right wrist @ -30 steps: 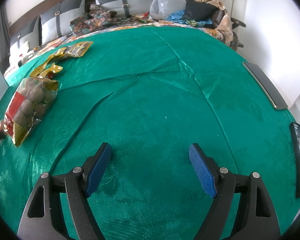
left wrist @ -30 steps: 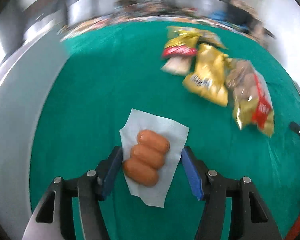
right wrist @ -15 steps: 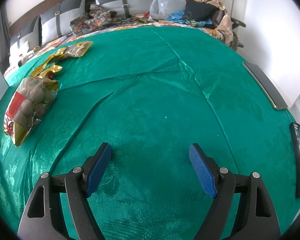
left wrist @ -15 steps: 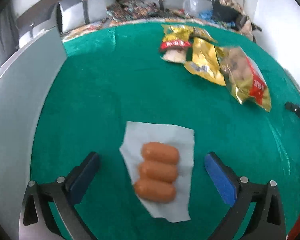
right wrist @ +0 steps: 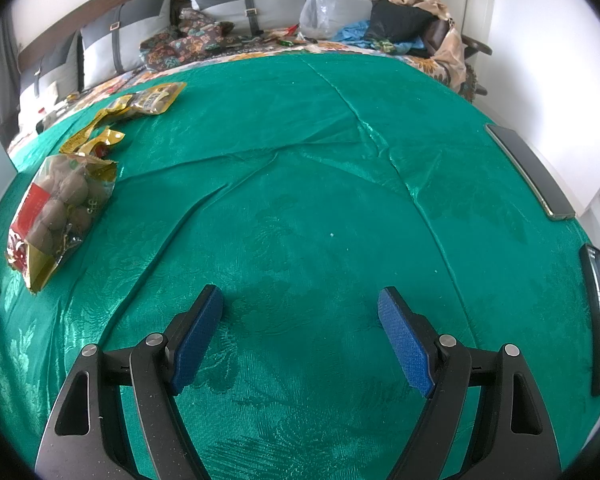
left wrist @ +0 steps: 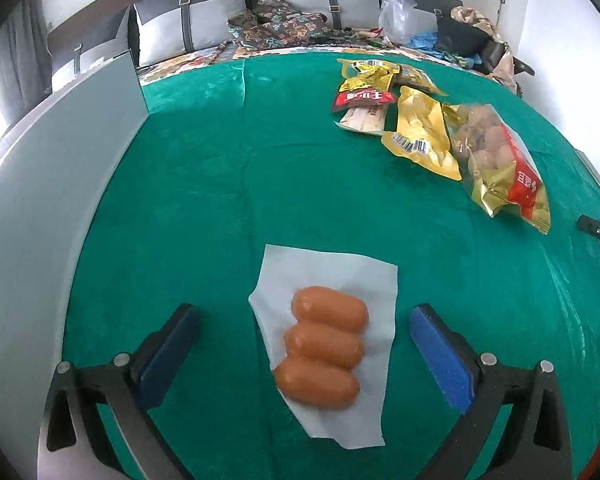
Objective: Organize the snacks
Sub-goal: 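Move the left tool toward the three sausages on white paper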
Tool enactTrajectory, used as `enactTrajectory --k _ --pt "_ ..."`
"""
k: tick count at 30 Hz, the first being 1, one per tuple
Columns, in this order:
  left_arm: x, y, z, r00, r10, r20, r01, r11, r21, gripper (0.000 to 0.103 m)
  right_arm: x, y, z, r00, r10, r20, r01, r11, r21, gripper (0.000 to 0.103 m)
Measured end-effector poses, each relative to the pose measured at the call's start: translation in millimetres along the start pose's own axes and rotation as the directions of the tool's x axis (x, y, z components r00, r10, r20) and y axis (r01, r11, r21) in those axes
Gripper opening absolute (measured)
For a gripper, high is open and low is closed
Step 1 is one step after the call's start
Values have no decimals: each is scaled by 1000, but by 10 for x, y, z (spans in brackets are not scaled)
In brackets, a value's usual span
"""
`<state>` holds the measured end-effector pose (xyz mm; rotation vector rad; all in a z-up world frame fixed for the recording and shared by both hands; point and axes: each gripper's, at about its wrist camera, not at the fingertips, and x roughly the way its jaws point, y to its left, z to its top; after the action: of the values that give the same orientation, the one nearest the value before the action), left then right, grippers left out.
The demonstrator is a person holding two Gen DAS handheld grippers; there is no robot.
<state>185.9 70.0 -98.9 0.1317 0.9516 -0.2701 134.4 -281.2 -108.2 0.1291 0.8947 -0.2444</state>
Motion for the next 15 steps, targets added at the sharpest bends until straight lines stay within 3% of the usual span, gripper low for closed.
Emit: enactTrajectory --k 15 --pt "10 29 -1 1000 4 0 -4 1000 -8 103 4 3 0 1000 -1 0 1 1000 0 83"
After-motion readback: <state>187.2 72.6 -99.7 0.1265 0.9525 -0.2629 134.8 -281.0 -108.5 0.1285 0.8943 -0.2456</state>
